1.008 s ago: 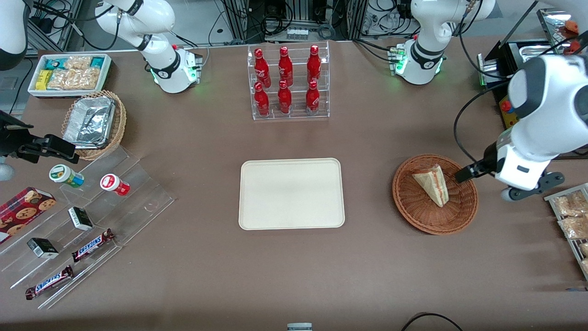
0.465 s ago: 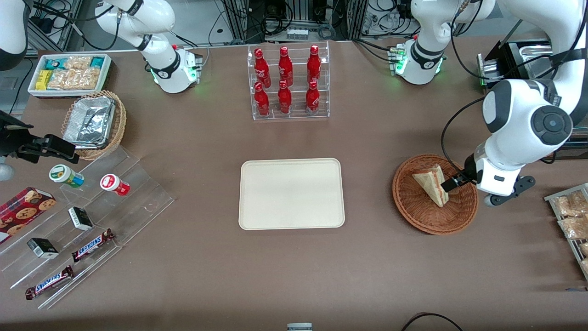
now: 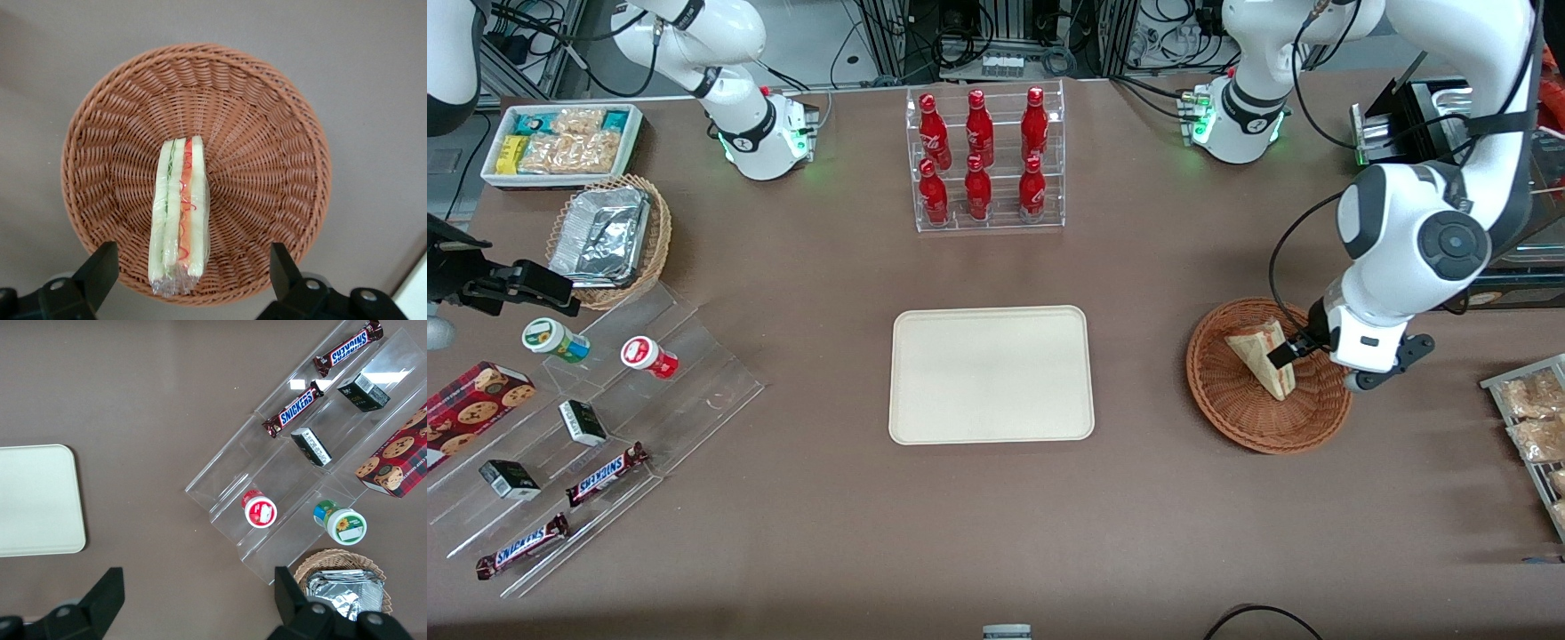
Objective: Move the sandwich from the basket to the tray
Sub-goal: 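Lower the left gripper and close it on the sandwich's upright edge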
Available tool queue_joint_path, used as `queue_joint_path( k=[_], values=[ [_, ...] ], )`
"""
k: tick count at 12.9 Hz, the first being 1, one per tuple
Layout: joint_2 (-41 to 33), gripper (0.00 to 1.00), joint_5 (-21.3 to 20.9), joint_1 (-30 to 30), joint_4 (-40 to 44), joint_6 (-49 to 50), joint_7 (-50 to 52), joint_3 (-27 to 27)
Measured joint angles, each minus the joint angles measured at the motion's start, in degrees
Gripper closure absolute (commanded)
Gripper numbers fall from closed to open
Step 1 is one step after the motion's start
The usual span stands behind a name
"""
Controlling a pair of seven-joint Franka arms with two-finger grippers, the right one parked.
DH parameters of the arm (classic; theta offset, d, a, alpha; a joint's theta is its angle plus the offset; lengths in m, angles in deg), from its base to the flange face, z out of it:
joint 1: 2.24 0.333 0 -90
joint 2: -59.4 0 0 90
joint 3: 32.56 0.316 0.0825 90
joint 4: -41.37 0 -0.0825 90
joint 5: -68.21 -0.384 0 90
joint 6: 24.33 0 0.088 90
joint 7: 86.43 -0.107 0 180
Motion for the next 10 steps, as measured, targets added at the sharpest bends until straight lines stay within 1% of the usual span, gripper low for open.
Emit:
queue_joint_path(
  k=[2,5,10],
  values=[
    [-0.3,0.0,0.0,0.0,-3.2,-3.3,0.5,0.0],
    [-0.6,0.0,0.0,-0.3,-4.9,-4.7,2.3,-0.1],
    [-0.2,0.0,0.0,-1.2,-8.9,-10.9,4.2,-0.2]
  ],
)
